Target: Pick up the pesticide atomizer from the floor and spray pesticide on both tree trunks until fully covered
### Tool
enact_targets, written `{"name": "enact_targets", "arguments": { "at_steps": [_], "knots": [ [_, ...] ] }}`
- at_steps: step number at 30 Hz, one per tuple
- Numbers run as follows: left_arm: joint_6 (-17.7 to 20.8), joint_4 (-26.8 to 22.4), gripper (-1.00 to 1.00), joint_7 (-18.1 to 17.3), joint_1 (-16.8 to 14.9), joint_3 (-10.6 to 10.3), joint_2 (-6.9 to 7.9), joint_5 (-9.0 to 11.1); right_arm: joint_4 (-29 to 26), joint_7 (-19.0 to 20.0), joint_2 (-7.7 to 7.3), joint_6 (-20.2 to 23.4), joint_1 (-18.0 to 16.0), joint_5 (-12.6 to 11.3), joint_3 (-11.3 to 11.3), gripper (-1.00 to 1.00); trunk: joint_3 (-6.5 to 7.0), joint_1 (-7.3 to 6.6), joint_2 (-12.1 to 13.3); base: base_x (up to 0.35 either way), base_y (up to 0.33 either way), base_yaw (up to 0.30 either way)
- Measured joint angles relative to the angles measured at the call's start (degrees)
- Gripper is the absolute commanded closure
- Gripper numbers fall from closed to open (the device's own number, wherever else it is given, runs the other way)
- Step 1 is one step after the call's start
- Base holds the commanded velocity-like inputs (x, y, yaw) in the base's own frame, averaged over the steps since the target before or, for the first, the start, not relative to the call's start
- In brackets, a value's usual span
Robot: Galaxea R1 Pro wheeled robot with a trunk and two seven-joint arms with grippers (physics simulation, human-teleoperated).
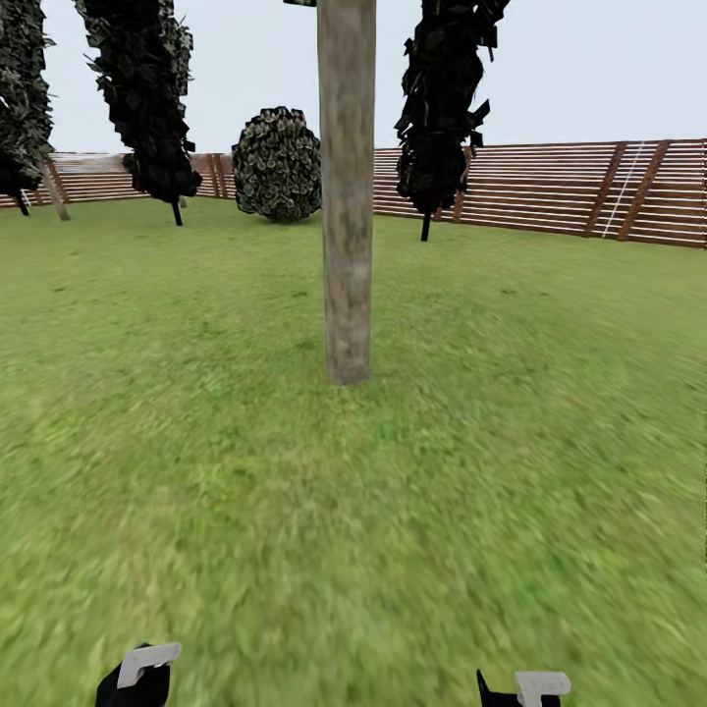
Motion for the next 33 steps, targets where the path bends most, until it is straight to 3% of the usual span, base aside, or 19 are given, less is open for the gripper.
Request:
{"name": "enact_targets", "arguments": {
  "at_steps": [33],
  "knots": [
    [0.0, 0.02, 1.0, 0.0, 0.01, 0.0, 0.0, 0.0, 0.01, 0.0, 0.08, 0.0, -0.01, 0.0, 0.0, -1.0, 0.0, 0.0, 0.0, 0.339, 0.0, -0.012]
  ]
}}
